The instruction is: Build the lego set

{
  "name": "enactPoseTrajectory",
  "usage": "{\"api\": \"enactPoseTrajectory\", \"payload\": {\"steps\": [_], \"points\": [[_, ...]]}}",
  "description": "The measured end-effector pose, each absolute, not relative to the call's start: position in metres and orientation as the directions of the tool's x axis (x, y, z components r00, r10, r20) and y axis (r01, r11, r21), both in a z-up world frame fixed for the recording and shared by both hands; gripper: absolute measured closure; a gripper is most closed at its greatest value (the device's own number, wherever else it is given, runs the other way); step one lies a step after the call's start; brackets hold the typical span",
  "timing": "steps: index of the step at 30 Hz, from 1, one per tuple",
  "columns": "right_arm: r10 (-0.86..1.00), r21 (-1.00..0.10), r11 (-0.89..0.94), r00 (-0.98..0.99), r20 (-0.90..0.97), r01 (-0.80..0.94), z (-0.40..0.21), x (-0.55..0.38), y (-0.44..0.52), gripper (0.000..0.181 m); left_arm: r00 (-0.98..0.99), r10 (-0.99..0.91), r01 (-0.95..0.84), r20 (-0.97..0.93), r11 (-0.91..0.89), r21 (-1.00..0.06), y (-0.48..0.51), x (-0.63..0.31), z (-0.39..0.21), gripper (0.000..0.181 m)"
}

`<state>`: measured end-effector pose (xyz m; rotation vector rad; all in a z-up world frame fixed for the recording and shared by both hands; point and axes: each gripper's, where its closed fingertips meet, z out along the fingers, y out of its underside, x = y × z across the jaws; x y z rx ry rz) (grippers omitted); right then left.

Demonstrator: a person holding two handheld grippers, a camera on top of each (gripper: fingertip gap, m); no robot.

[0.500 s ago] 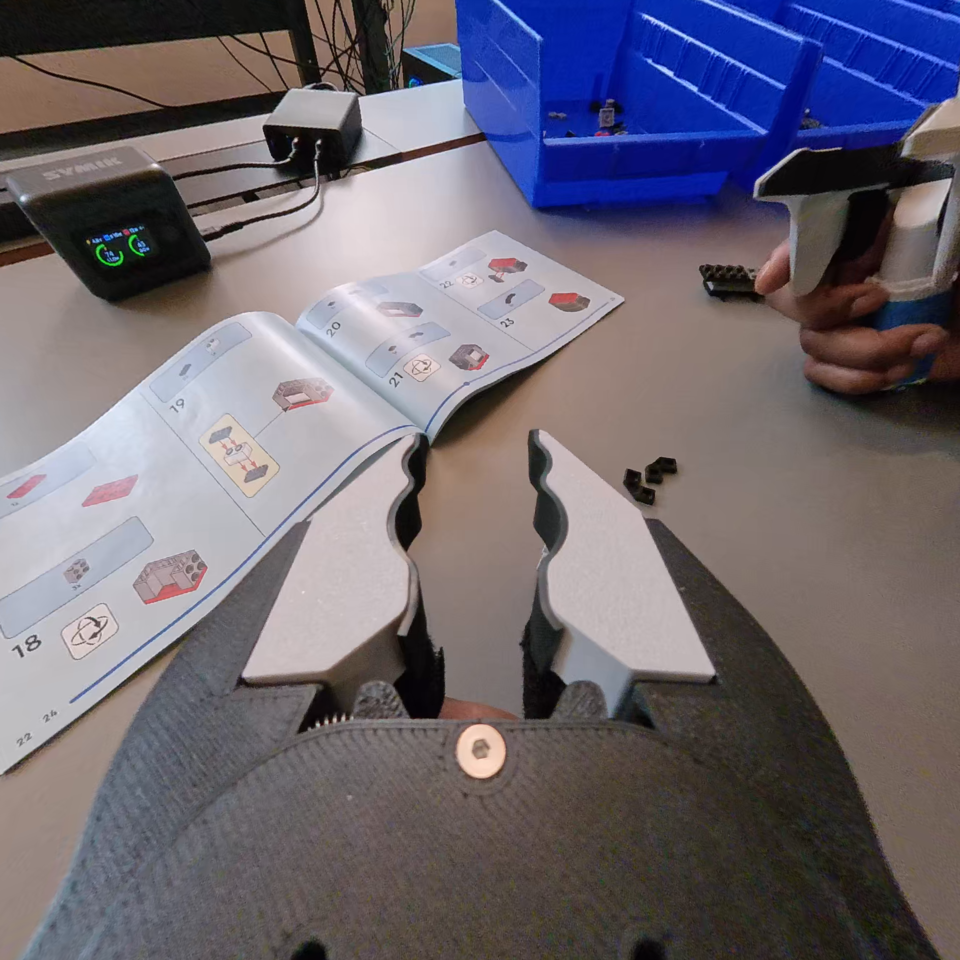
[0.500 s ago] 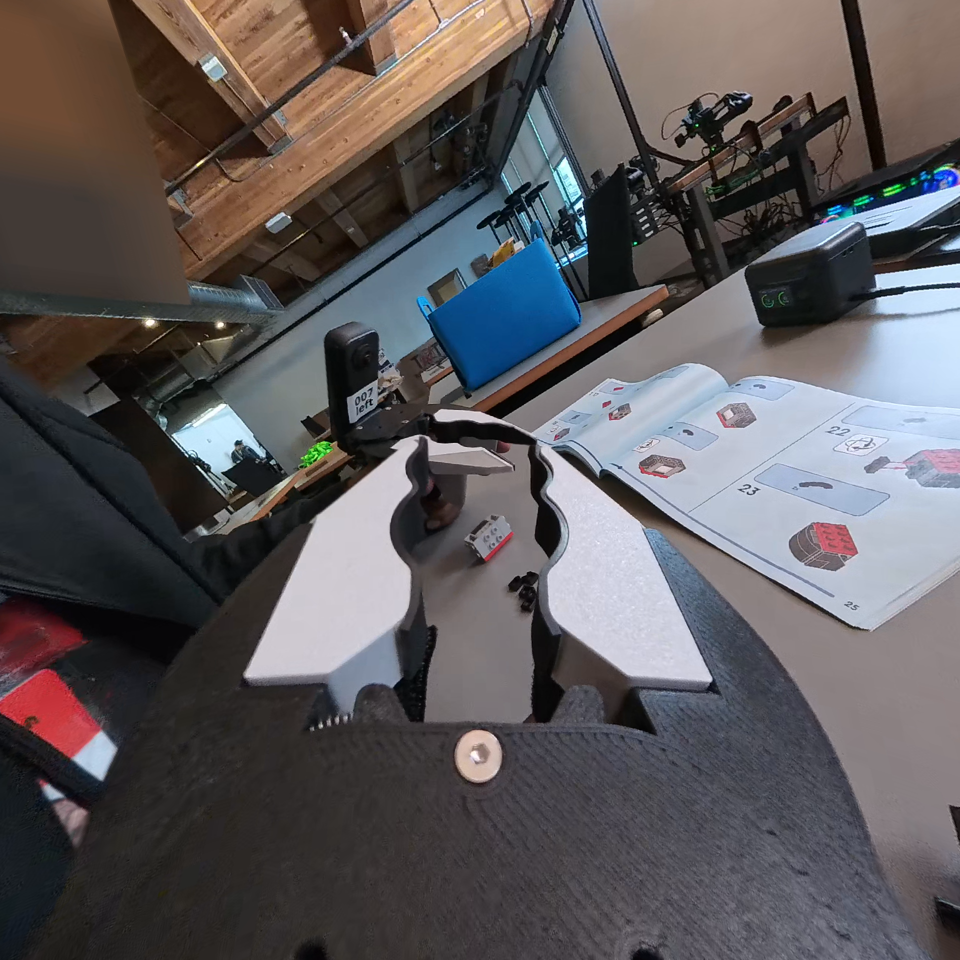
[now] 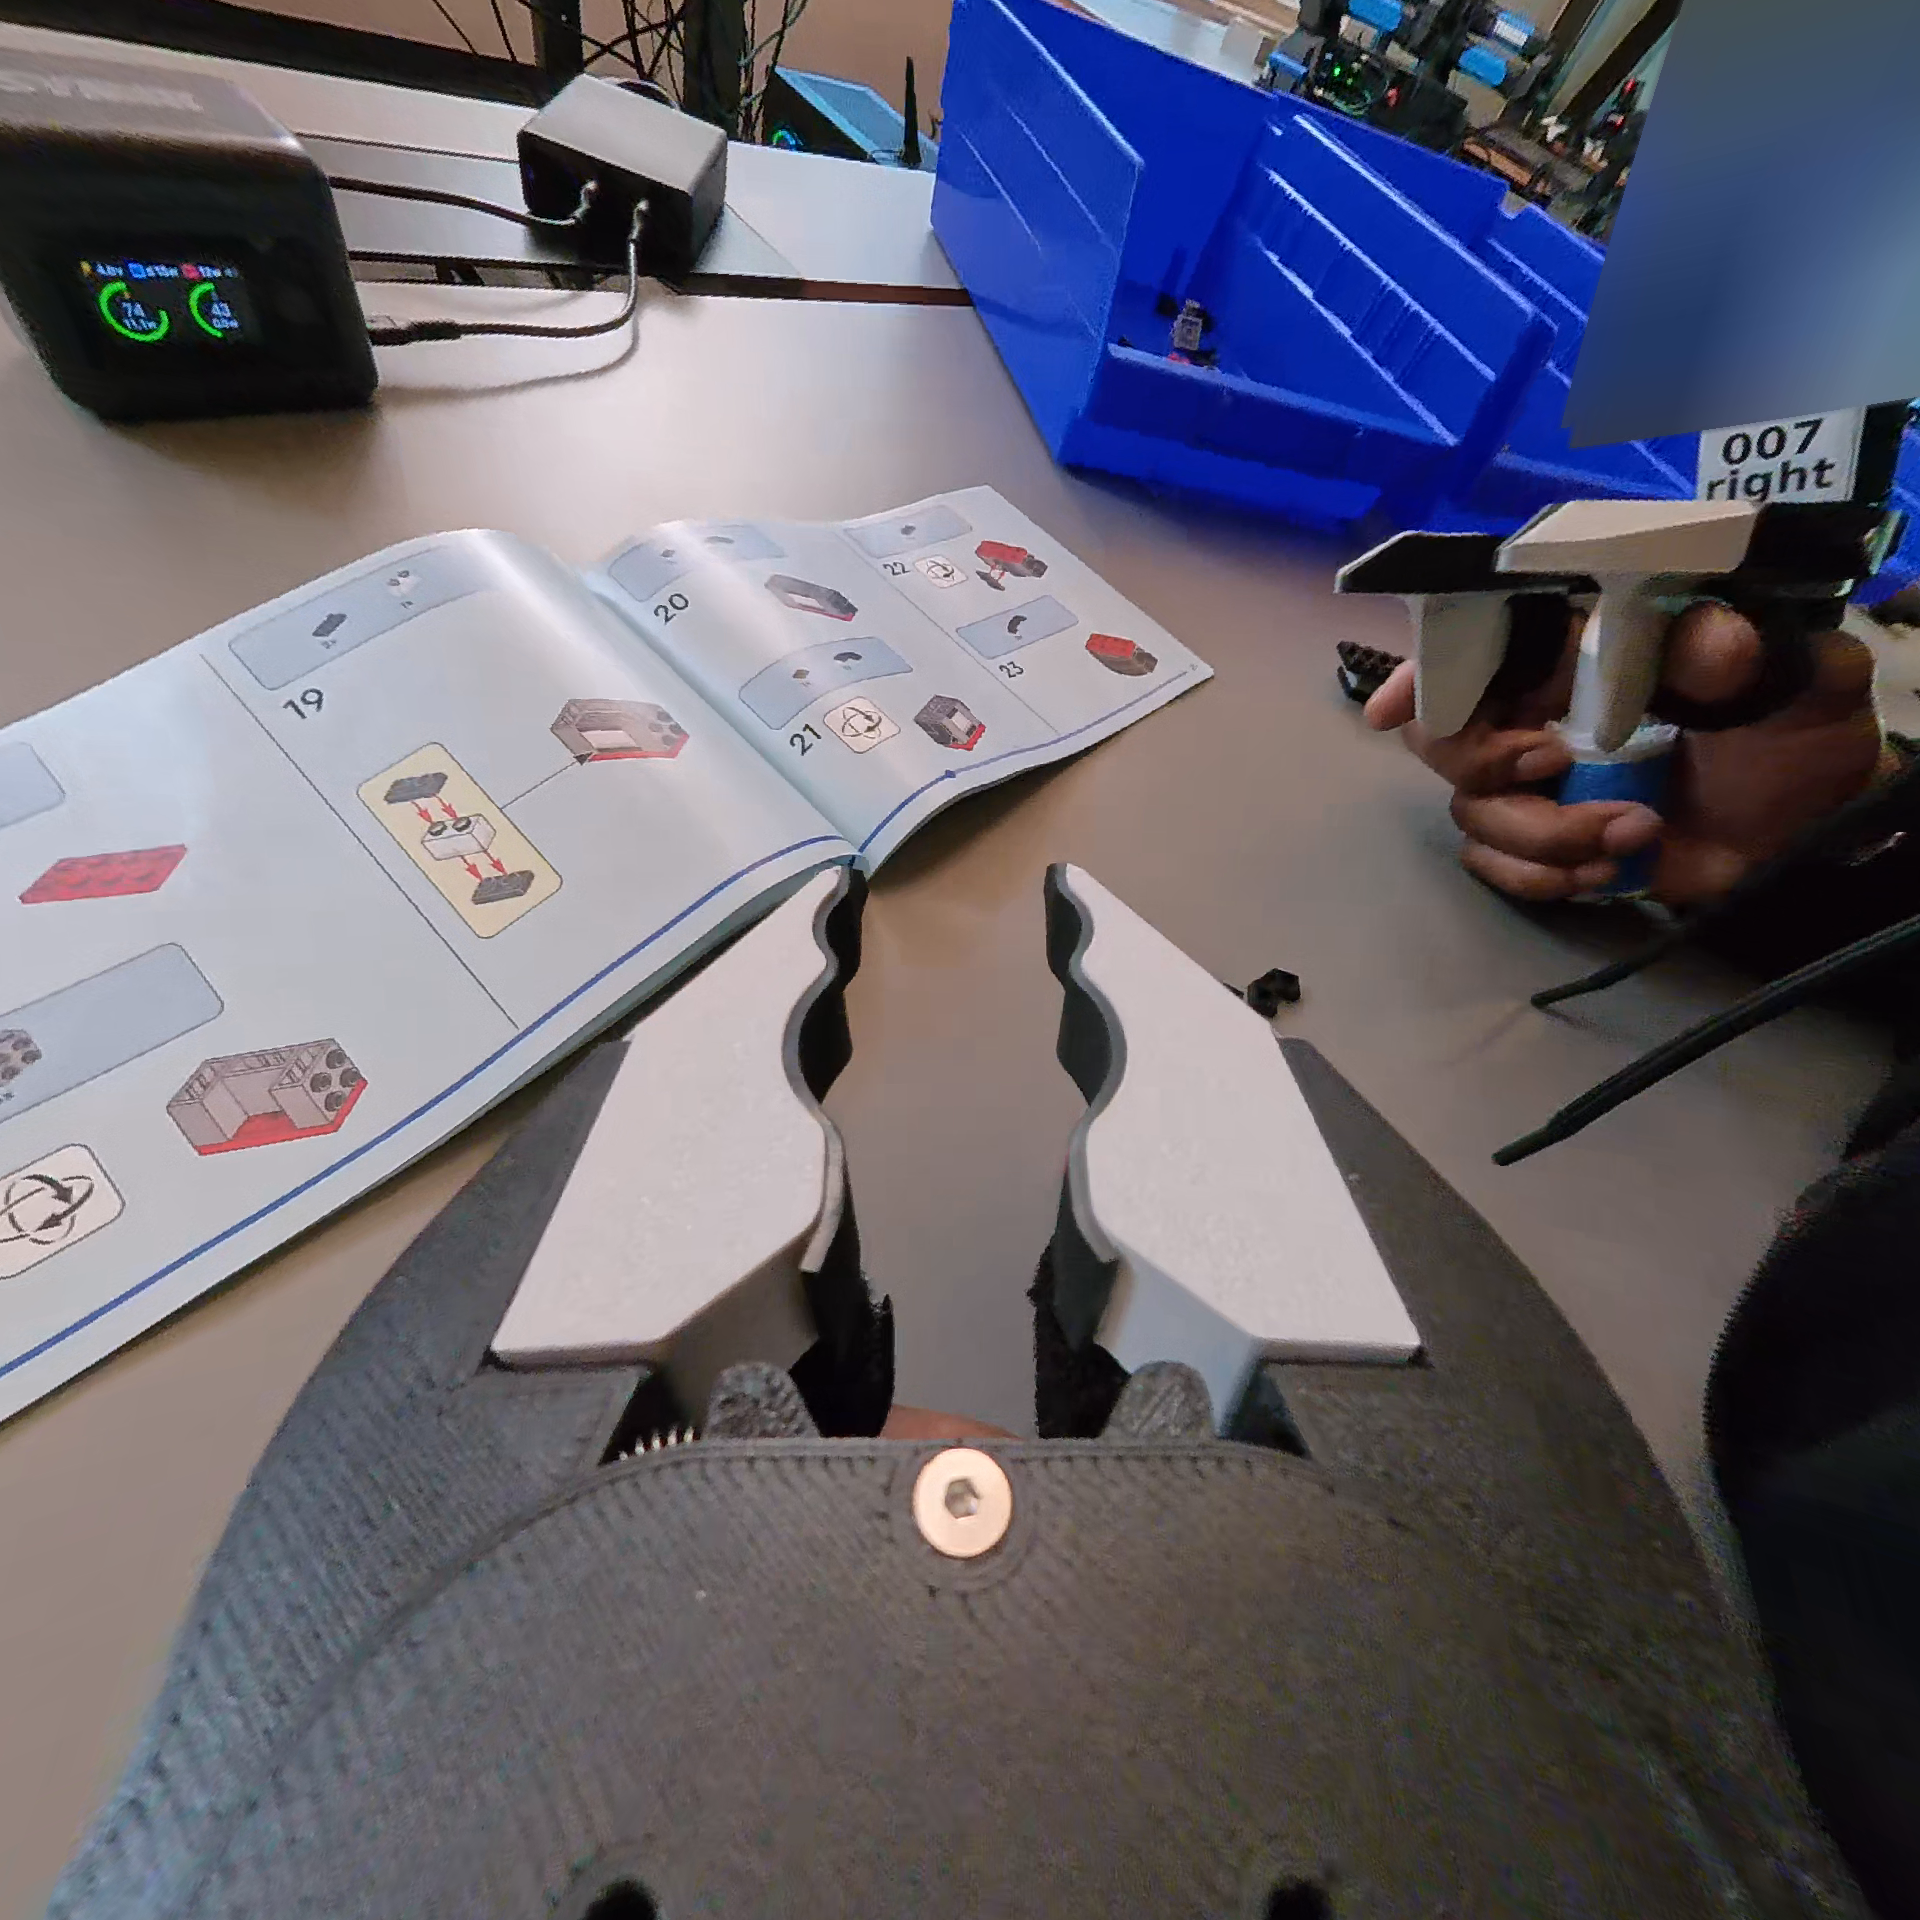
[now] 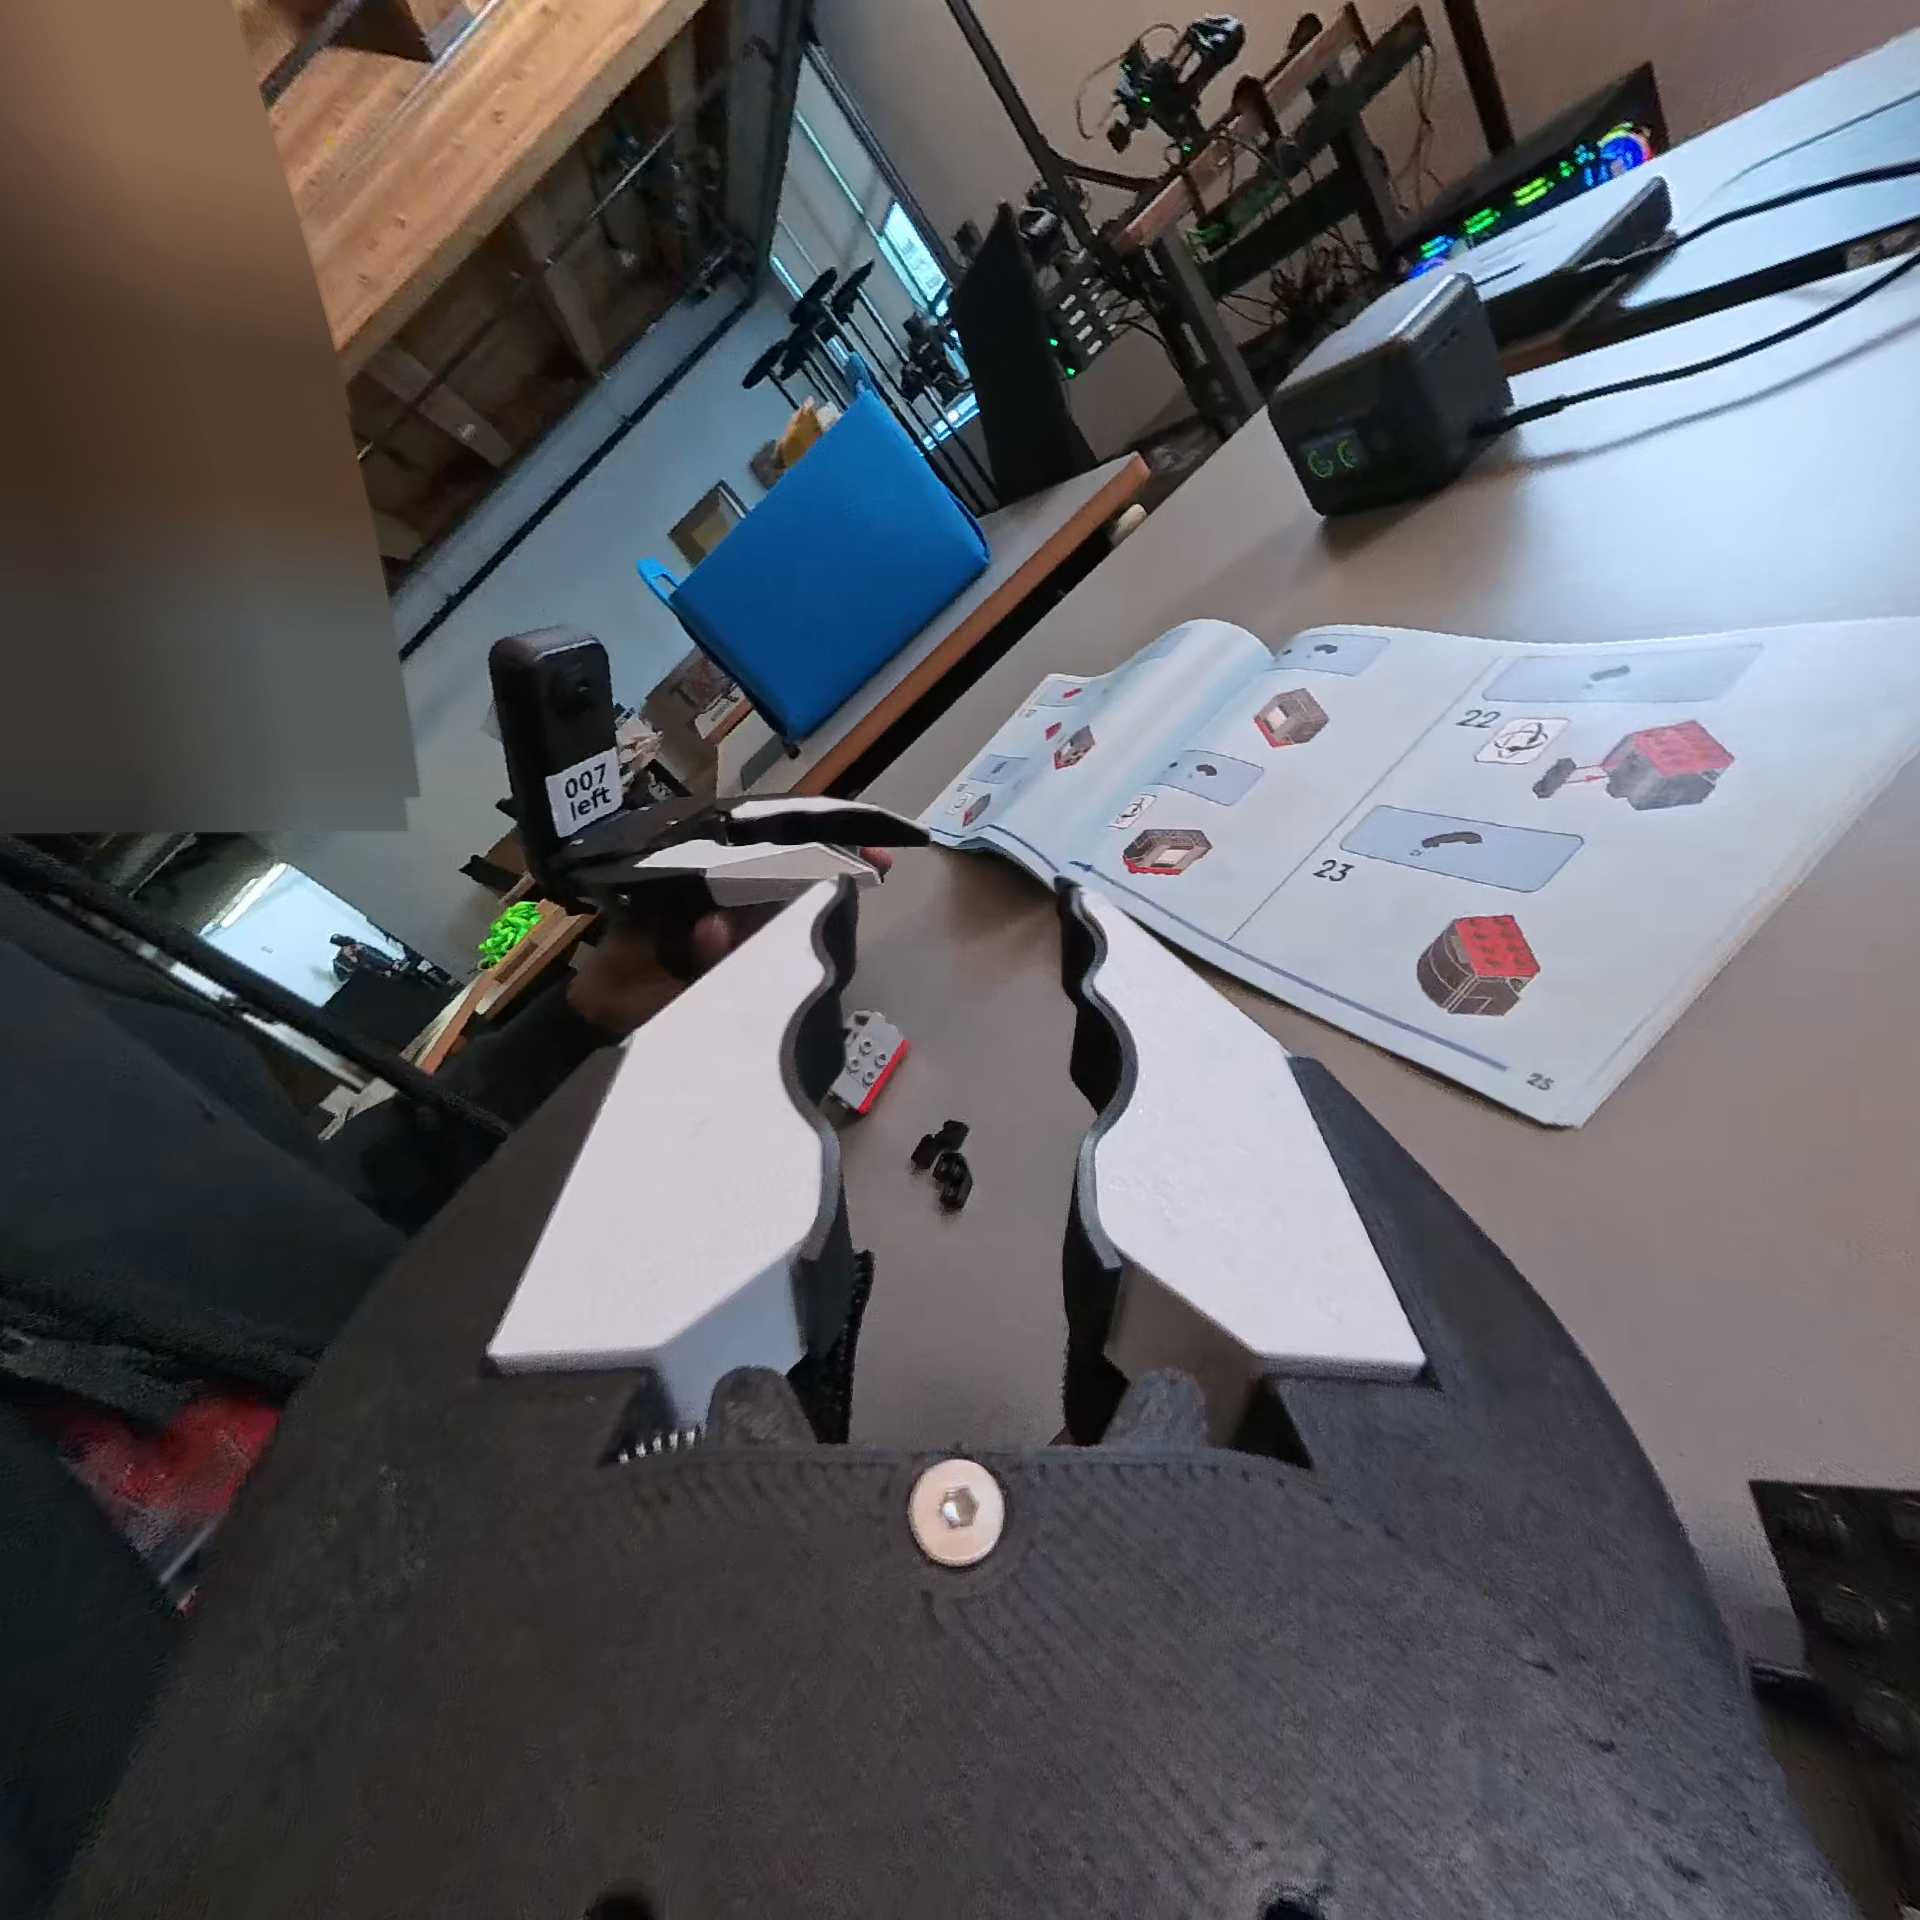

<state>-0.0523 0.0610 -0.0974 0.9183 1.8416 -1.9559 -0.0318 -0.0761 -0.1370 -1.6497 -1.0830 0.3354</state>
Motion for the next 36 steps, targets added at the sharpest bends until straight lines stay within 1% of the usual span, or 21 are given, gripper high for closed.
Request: {"api": "enactPoseTrajectory", "payload": {"steps": [11,19,26,36], "points": [[0.188,-0.768,-0.129,-0.745,-0.641,0.628,-0.097,-0.052,0.058,0.143,0.539,0.805,0.502,0.249,-0.069,-0.862,-0.073,-0.033,-0.146,0.146],[0.133,-0.750,-0.167,-0.739,-0.660,0.640,-0.091,-0.051,0.064,0.143,0.529,0.811,0.516,0.251,-0.072,-0.853,-0.073,-0.034,-0.149,0.145],[0.078,-0.713,-0.194,-0.714,-0.696,0.674,-0.087,-0.050,0.070,0.143,0.536,0.815,0.514,0.221,-0.108,-0.851,-0.071,-0.033,-0.152,0.145],[0.074,-0.702,-0.193,-0.704,-0.707,0.685,-0.088,-0.051,0.070,0.143,0.534,0.817,0.519,0.216,-0.116,-0.847,-0.070,-0.034,-0.154,0.145]]}}
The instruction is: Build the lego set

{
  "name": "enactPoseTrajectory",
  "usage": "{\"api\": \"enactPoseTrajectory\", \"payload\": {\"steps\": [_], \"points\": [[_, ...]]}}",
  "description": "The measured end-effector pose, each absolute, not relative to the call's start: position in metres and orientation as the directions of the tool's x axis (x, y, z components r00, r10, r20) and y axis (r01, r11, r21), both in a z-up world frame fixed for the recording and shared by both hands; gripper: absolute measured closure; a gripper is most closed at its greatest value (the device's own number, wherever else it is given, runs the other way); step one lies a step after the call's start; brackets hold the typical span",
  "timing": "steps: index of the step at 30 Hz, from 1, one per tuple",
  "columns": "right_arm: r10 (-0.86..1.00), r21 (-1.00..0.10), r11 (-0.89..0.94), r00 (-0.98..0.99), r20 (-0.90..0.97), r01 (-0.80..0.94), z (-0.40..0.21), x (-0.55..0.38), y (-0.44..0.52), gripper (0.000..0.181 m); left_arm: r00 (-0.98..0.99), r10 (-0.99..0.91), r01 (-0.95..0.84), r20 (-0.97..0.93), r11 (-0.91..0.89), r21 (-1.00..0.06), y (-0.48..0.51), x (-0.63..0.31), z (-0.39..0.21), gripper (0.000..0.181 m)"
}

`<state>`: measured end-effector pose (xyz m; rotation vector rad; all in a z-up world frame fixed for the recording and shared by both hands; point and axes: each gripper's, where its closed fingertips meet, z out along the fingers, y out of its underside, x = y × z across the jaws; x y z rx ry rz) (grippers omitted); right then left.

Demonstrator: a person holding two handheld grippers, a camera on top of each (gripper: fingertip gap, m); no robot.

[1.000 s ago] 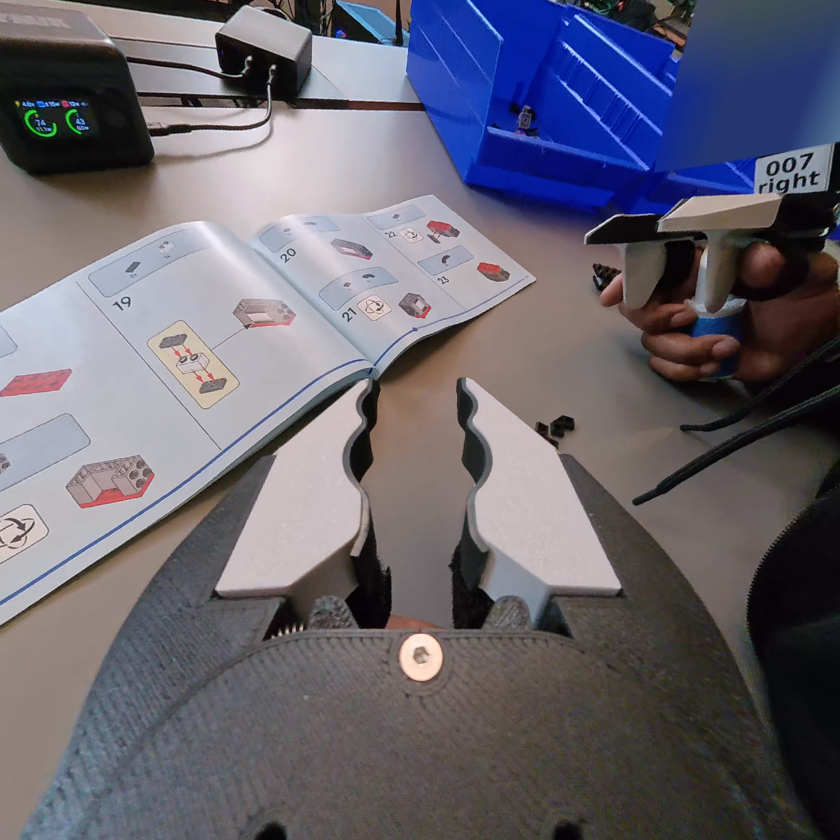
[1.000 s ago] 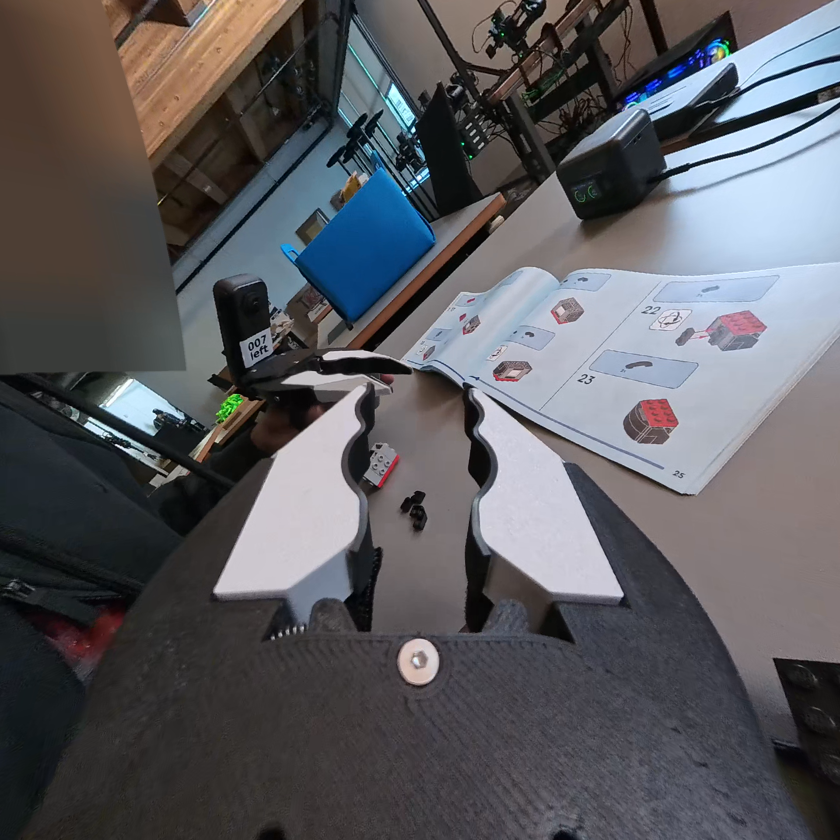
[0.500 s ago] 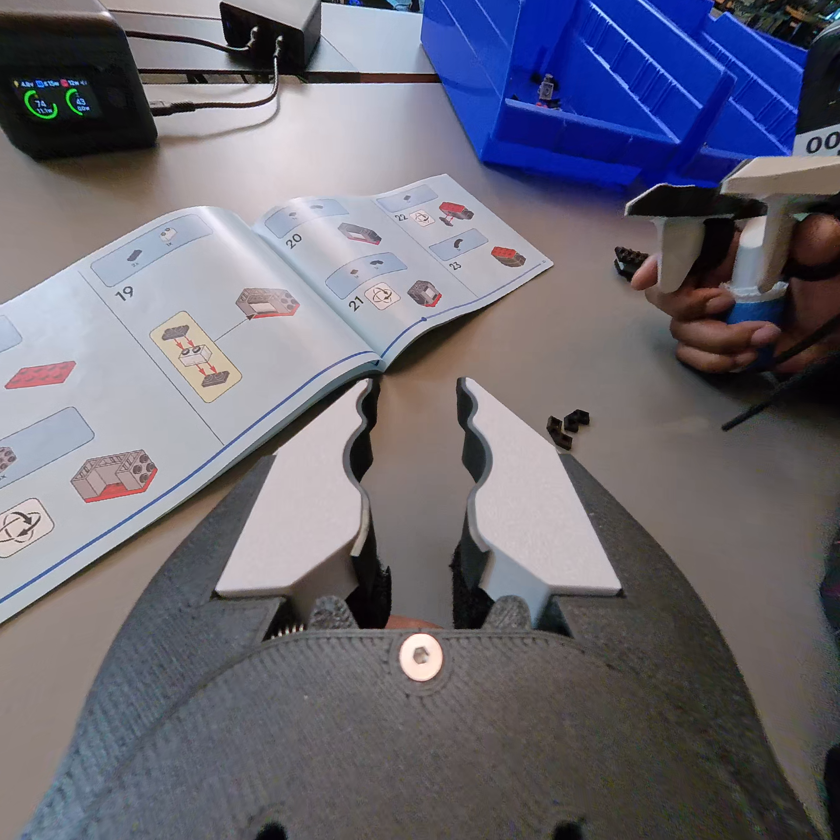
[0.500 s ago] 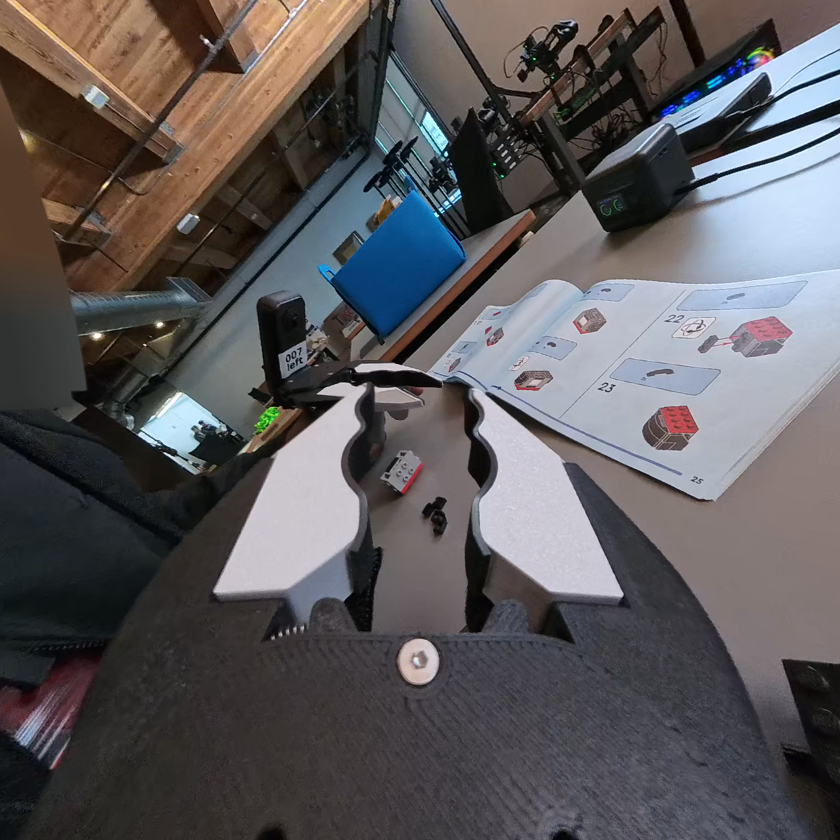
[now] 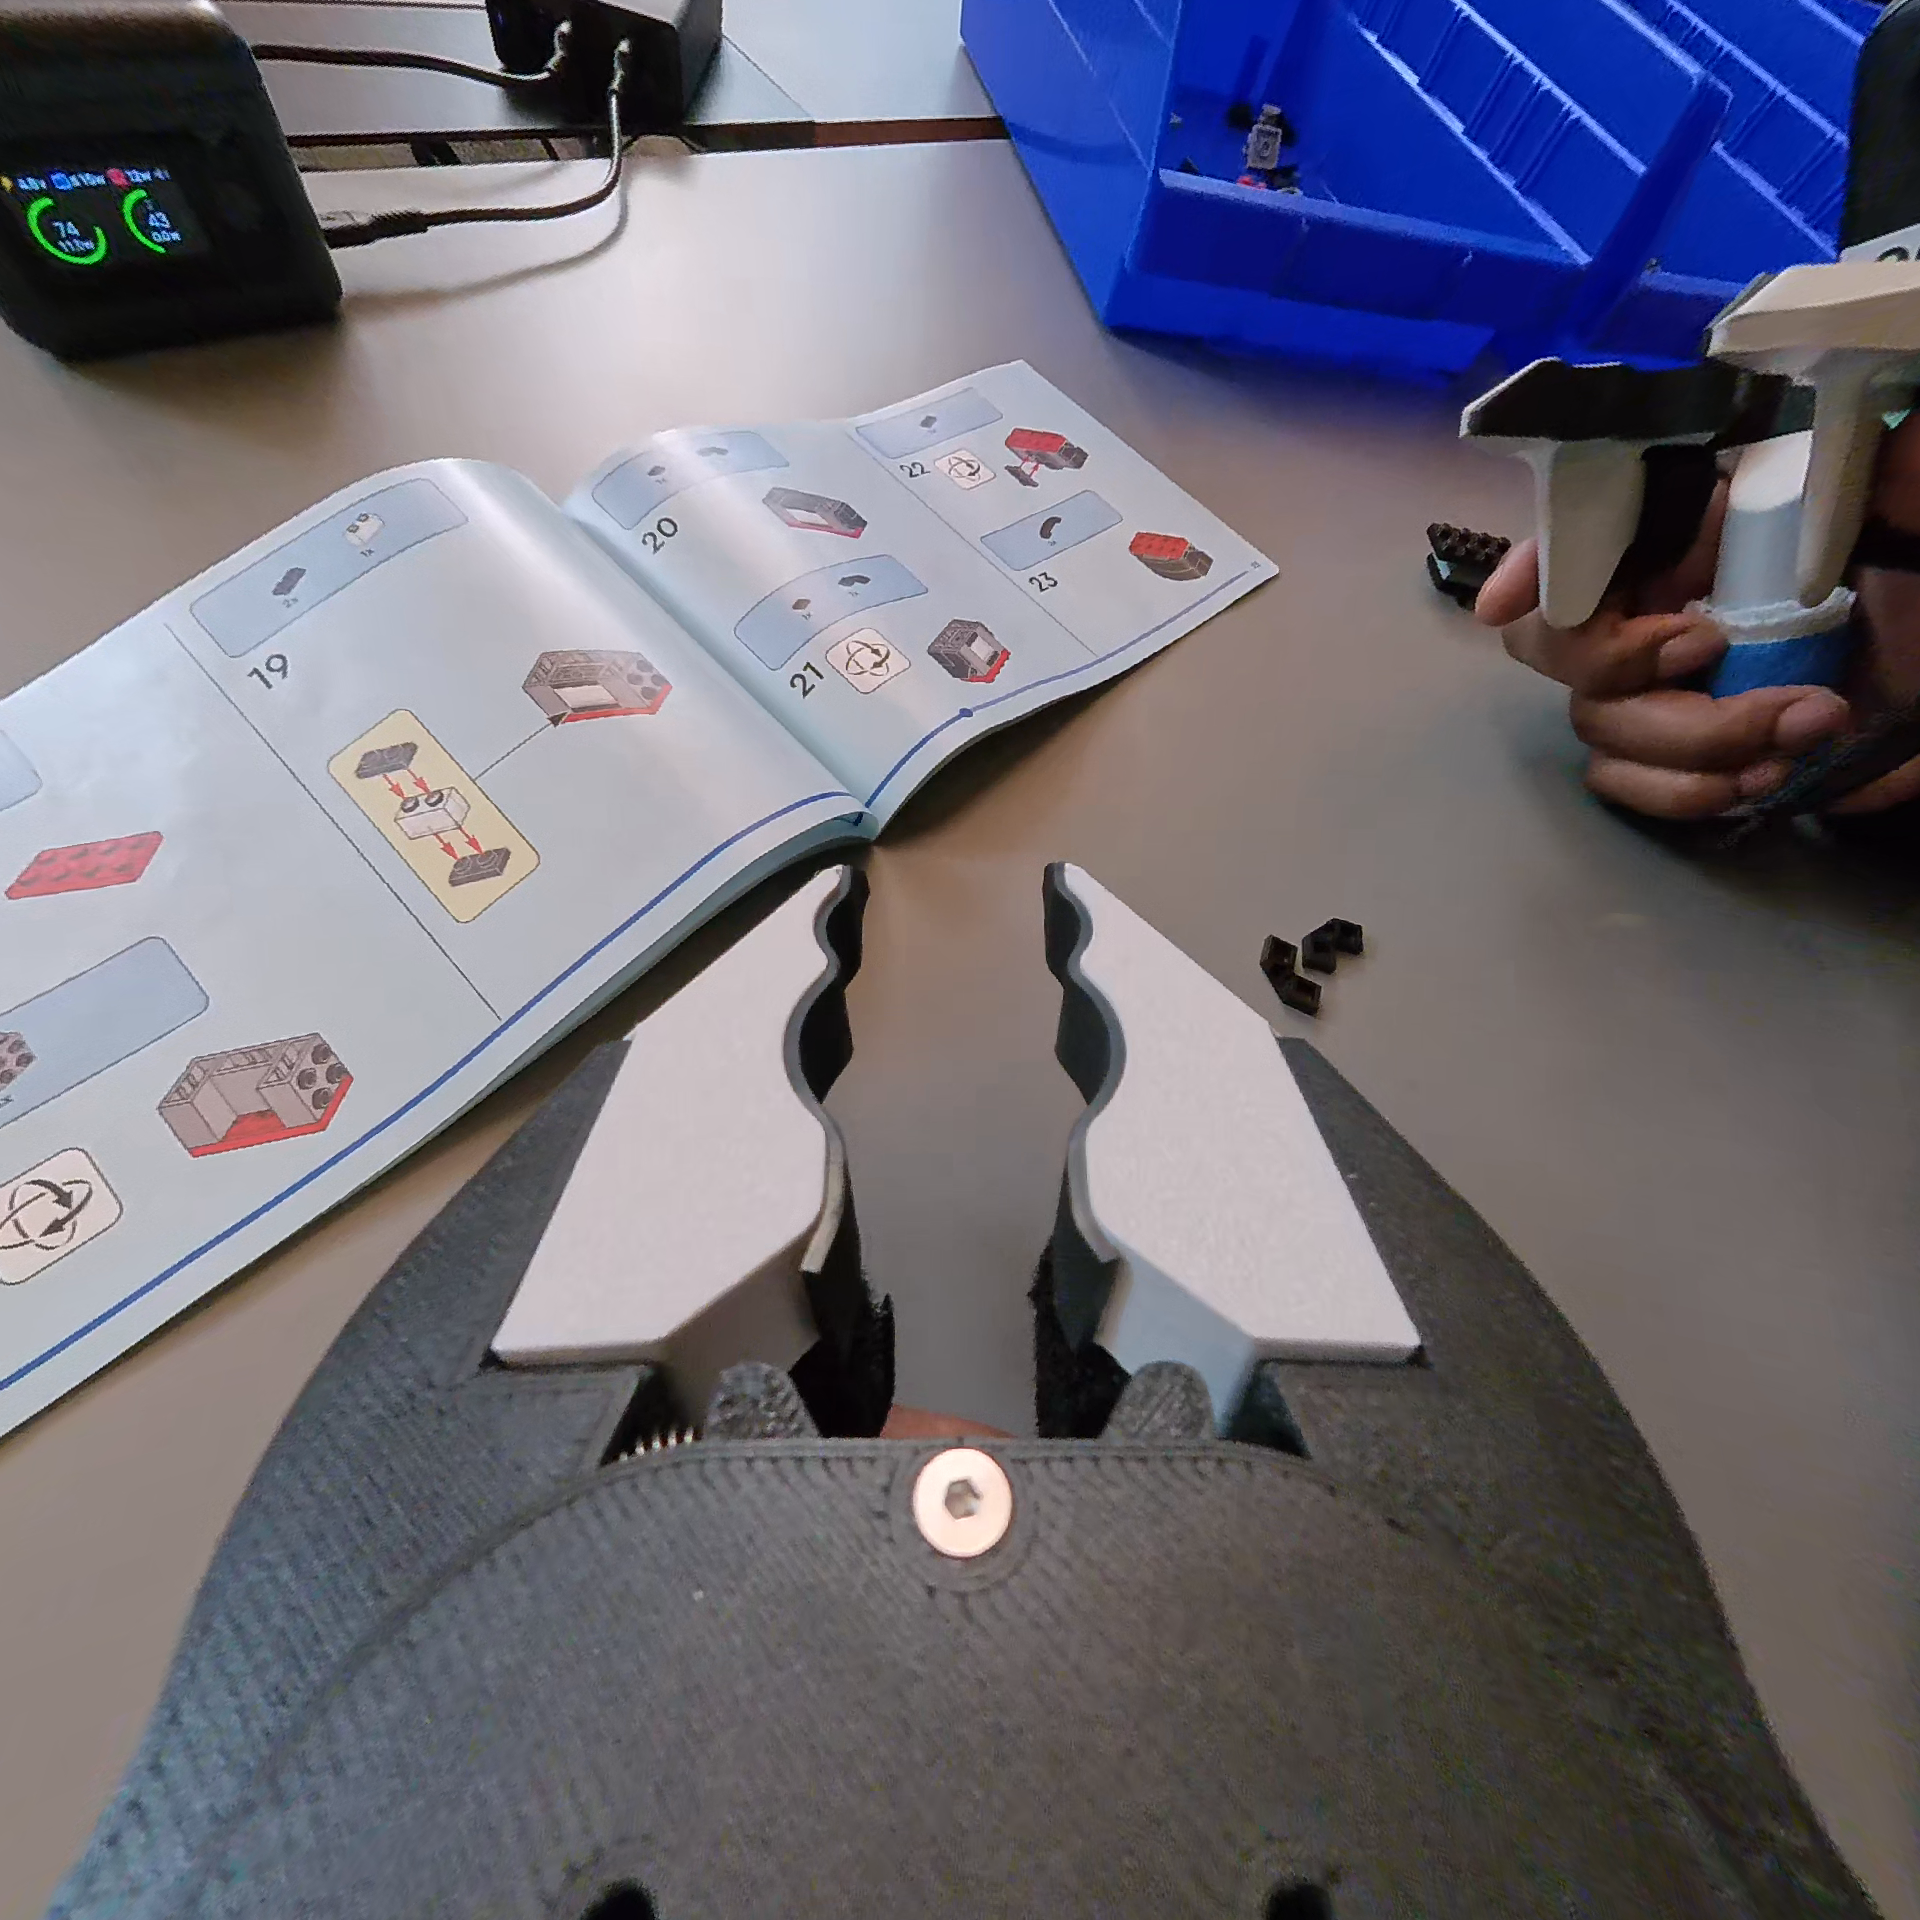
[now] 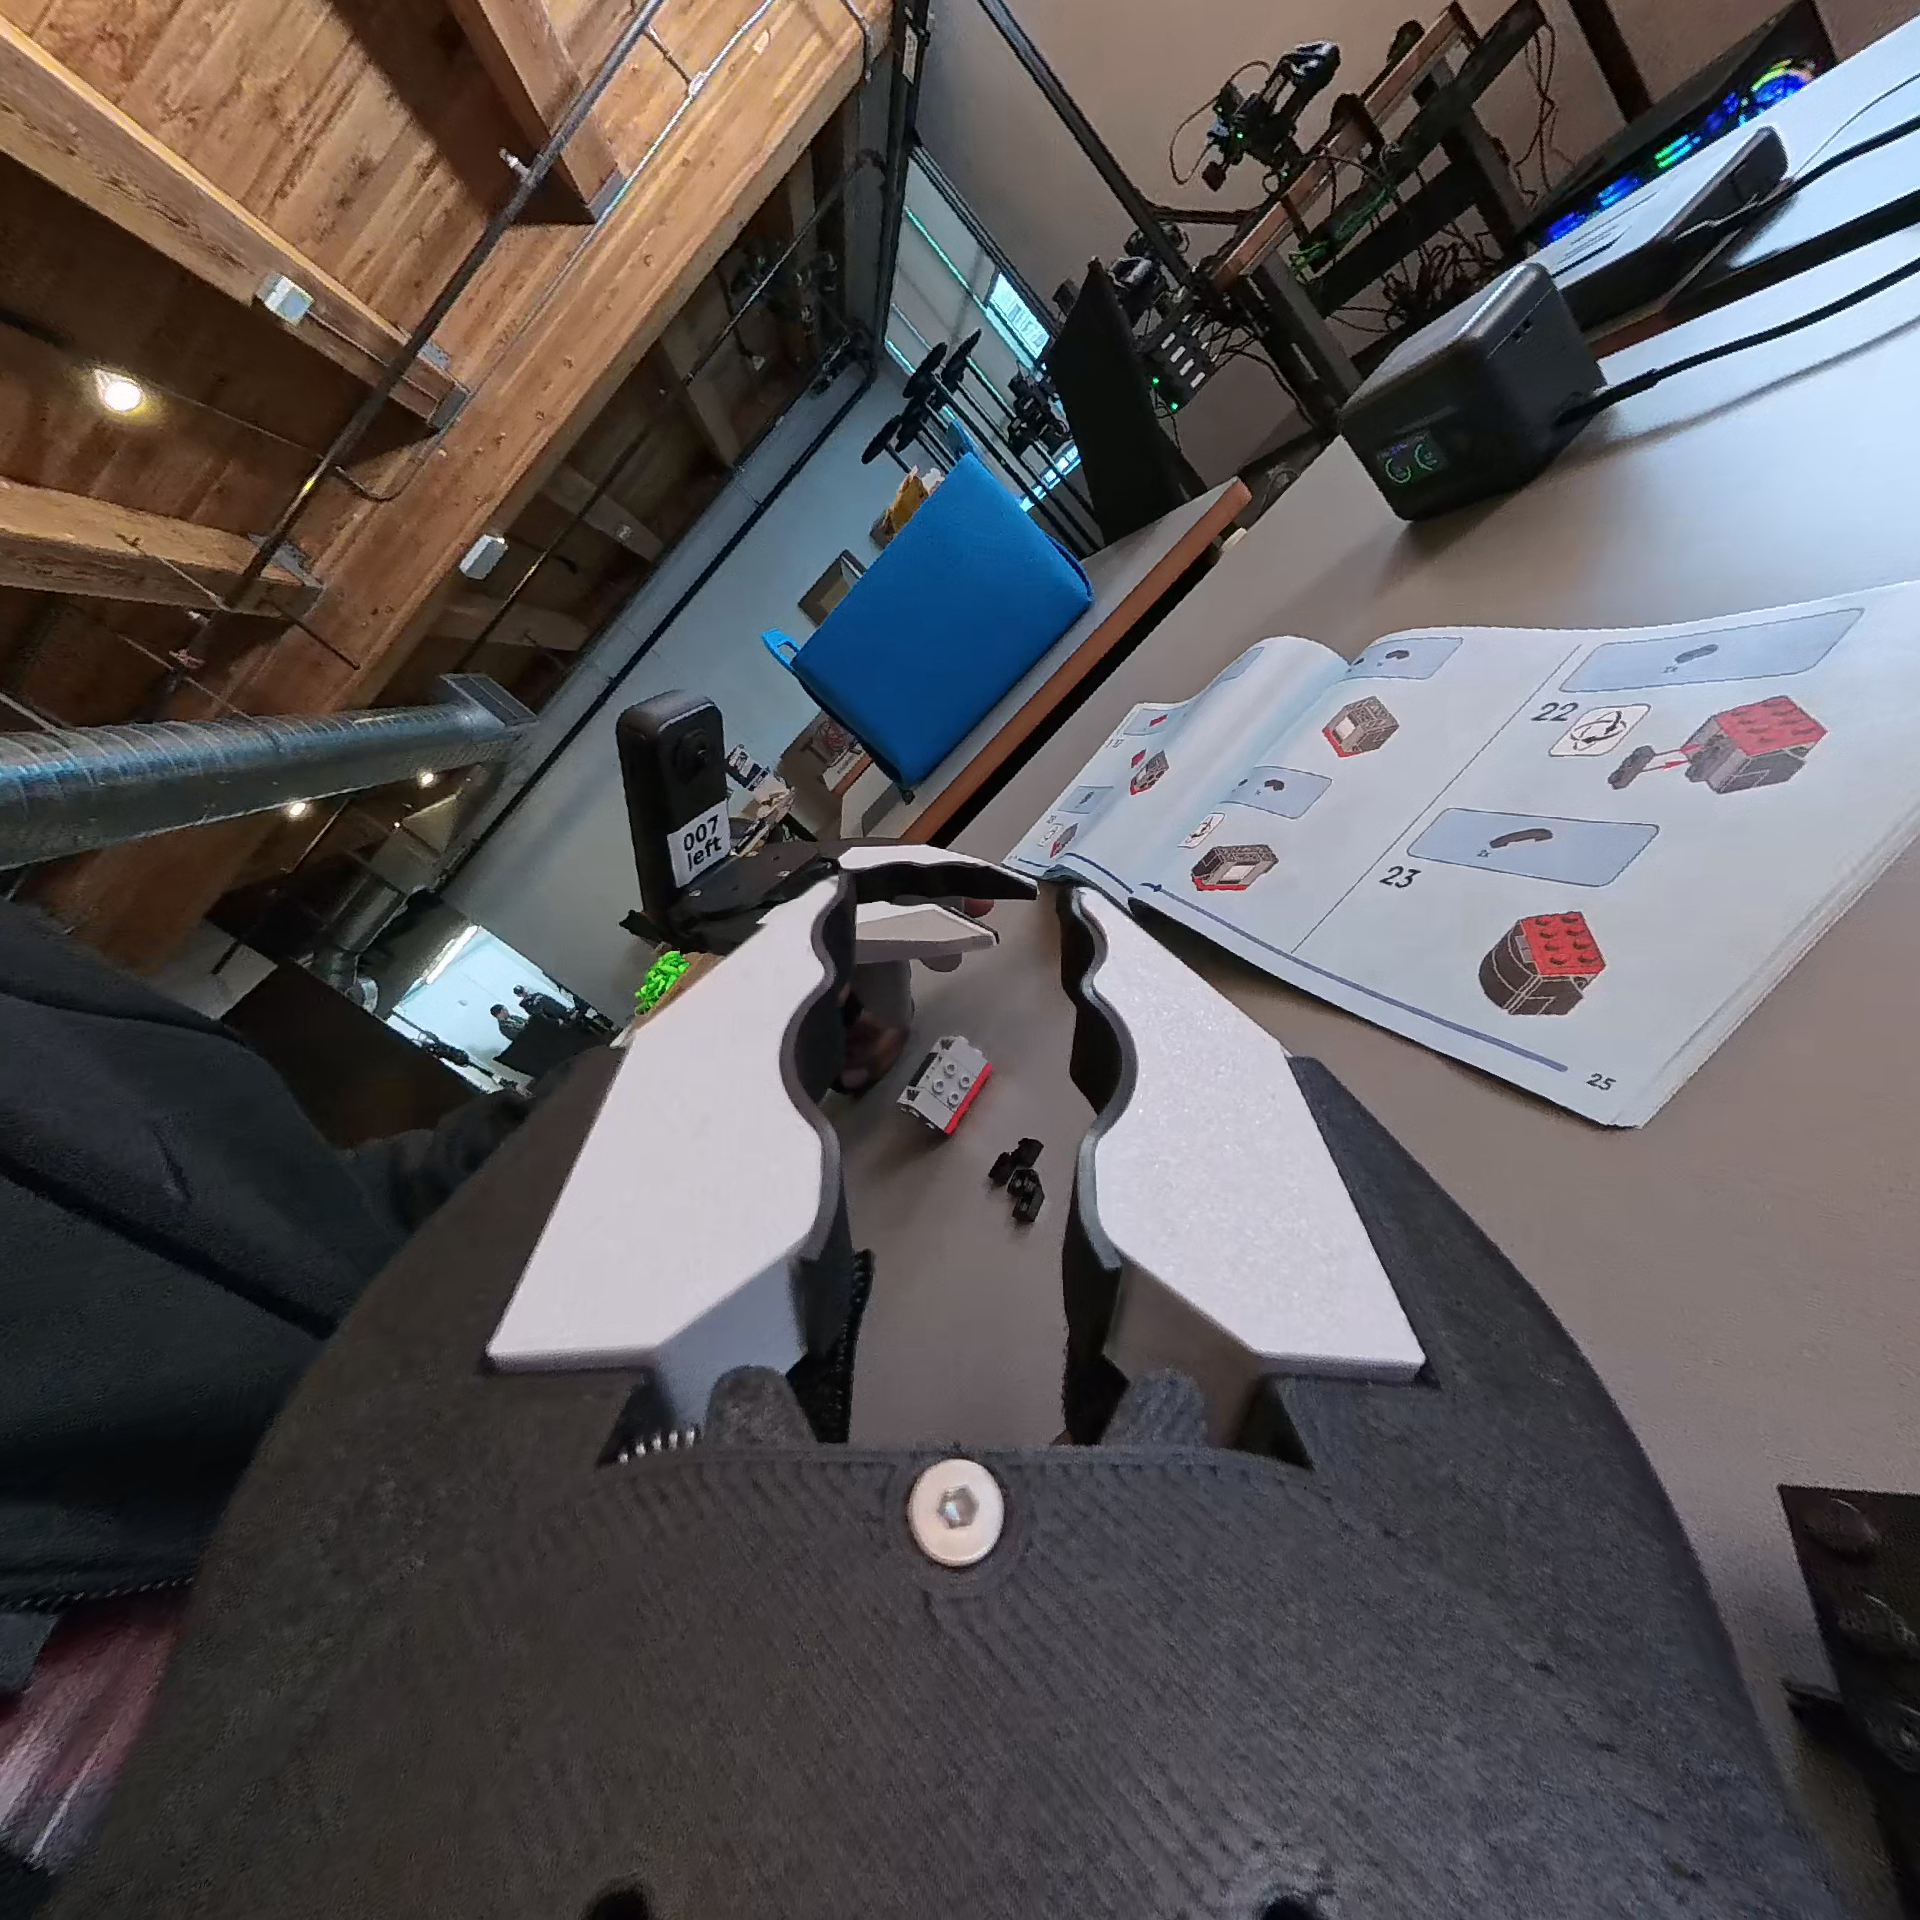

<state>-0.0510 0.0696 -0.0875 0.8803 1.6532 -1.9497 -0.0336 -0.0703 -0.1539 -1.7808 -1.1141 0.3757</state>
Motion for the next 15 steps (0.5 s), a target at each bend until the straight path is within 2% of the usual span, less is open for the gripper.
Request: {"api": "enactPoseTrajectory", "payload": {"steps": [15], "points": [[0.069,-0.716,-0.185,-0.718,-0.693,0.673,-0.0866,-0.0479,0.0687,0.143,0.530,0.830,0.516,0.175,-0.151,-0.843,-0.0685,-0.0334,-0.1575,0.145]]}}
